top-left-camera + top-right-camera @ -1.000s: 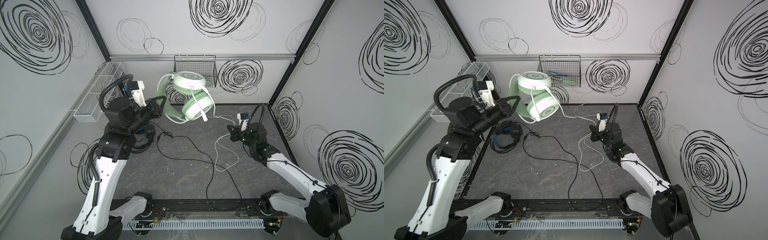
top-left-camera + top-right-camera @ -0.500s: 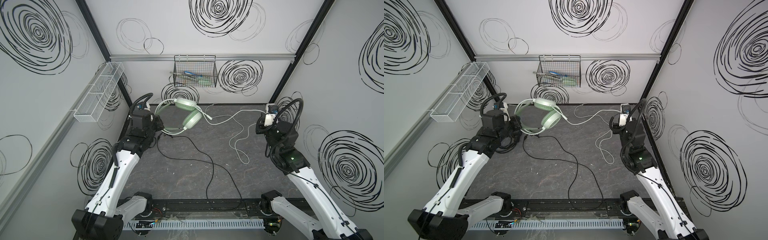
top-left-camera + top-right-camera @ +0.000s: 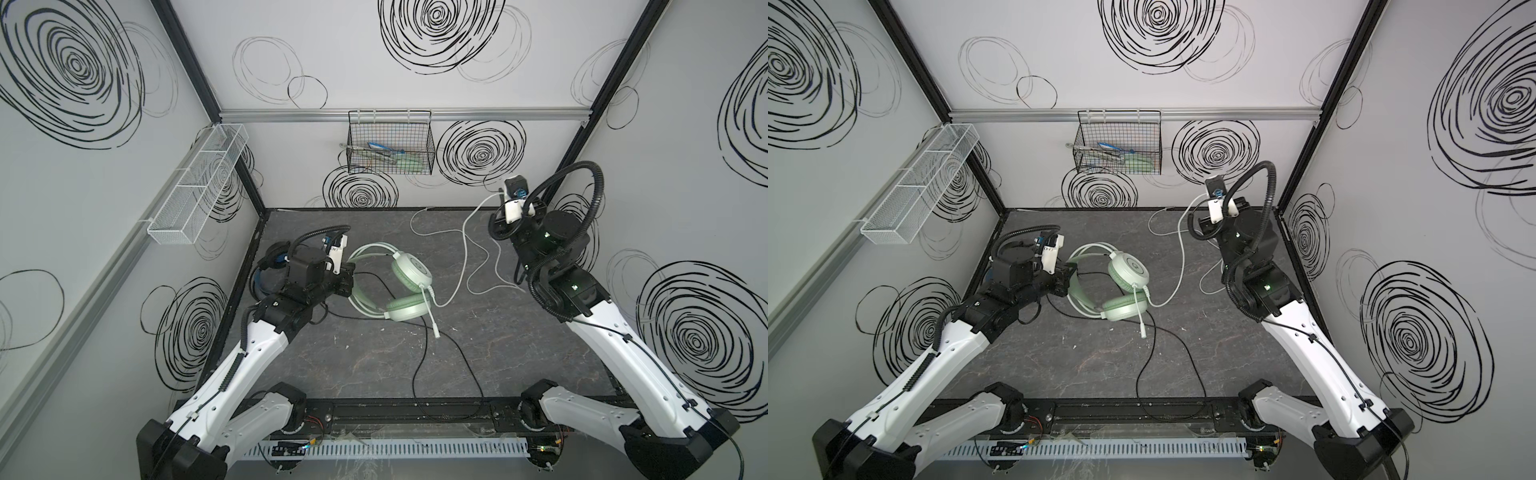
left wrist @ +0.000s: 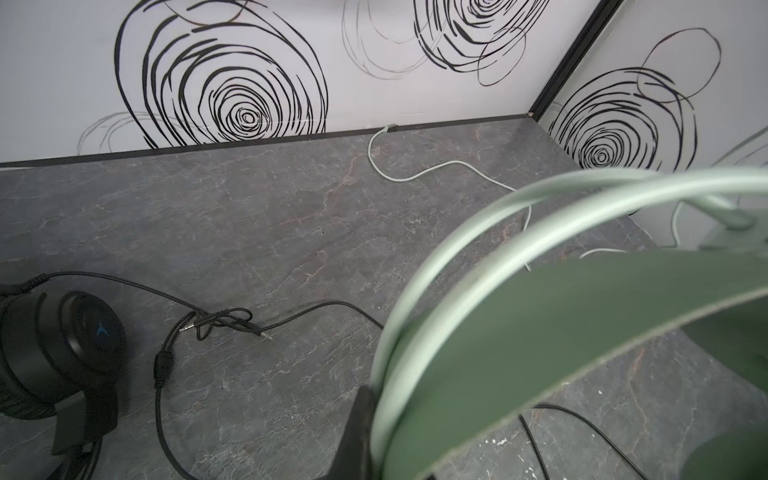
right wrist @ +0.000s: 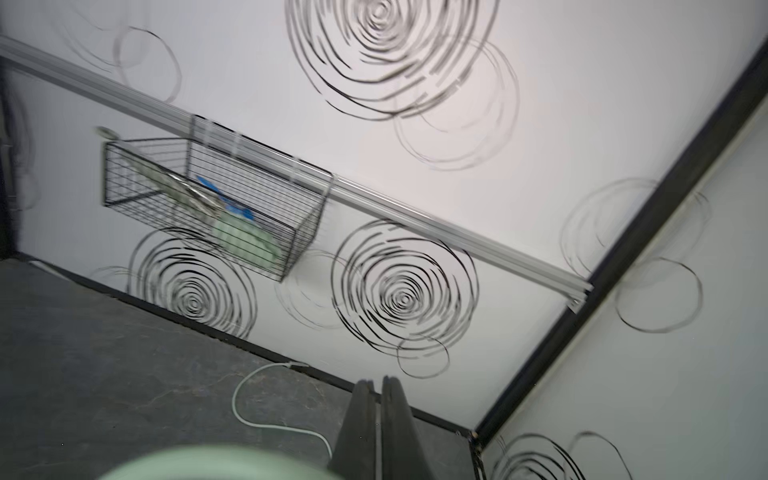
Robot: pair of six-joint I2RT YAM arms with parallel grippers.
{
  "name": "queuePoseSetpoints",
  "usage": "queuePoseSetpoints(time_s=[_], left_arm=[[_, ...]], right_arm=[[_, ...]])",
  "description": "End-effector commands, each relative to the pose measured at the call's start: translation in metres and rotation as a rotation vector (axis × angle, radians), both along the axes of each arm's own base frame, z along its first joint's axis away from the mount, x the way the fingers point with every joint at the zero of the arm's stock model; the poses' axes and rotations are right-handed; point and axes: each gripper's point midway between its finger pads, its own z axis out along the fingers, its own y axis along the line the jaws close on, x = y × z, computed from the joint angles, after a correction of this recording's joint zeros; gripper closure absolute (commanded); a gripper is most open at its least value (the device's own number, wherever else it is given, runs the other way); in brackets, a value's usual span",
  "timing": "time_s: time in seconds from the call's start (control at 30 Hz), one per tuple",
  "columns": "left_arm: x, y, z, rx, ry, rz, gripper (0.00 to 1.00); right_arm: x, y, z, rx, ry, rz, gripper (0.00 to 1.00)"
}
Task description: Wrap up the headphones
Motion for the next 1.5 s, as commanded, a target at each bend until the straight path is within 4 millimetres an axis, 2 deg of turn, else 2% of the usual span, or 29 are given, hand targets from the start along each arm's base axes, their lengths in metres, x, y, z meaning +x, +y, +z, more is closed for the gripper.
queuePoseSetpoints(time_s=[0.0,0.1,0.3,0.4,0.5,0.6,0.9,1.0,1.17,1.3,1.47], left_arm=[[-0.001,-0.025,0.009,-0.068,-0.029,-0.114,1.0],[0.0,-0.036,0.006,-0.068,-0.017,-0.14,1.0],[0.008,-0.05,0.014,-0.033,-0.033,-0.144,1.0],[0.01,-0.054,0.017,-0.022,-0.036,-0.143,1.0],[0.005,-0.064,0.019,0.004,-0.041,-0.184,1.0],[-0.009,-0.083,0.024,0.02,-0.053,-0.279,1.0],[-0.069,-0.148,0.038,0.04,-0.091,-0.546,1.0],[-0.088,-0.167,0.058,0.004,-0.136,-0.614,1.0],[-0.121,-0.187,0.106,-0.12,-0.201,-0.718,1.0],[-0.138,-0.192,0.137,-0.194,-0.227,-0.779,1.0],[-0.154,-0.187,0.183,-0.277,-0.29,-0.817,1.0]], right_arm=[[-0.038,0.031,0.04,-0.08,-0.179,0.141,1.0],[-0.054,0.056,0.048,-0.126,-0.207,0.207,1.0],[-0.078,0.092,0.073,-0.192,-0.282,0.296,1.0],[-0.085,0.106,0.084,-0.227,-0.317,0.331,1.0],[-0.083,0.113,0.092,-0.243,-0.34,0.336,1.0],[-0.079,0.12,0.089,-0.283,-0.345,0.335,1.0],[-0.067,0.135,0.08,-0.292,-0.303,0.34,1.0],[-0.062,0.139,0.075,-0.289,-0.286,0.33,1.0],[-0.05,0.138,0.079,-0.243,-0.264,0.306,1.0],[-0.039,0.139,0.078,-0.186,-0.223,0.324,0.98],[-0.032,0.14,0.076,-0.133,-0.193,0.334,0.96]])
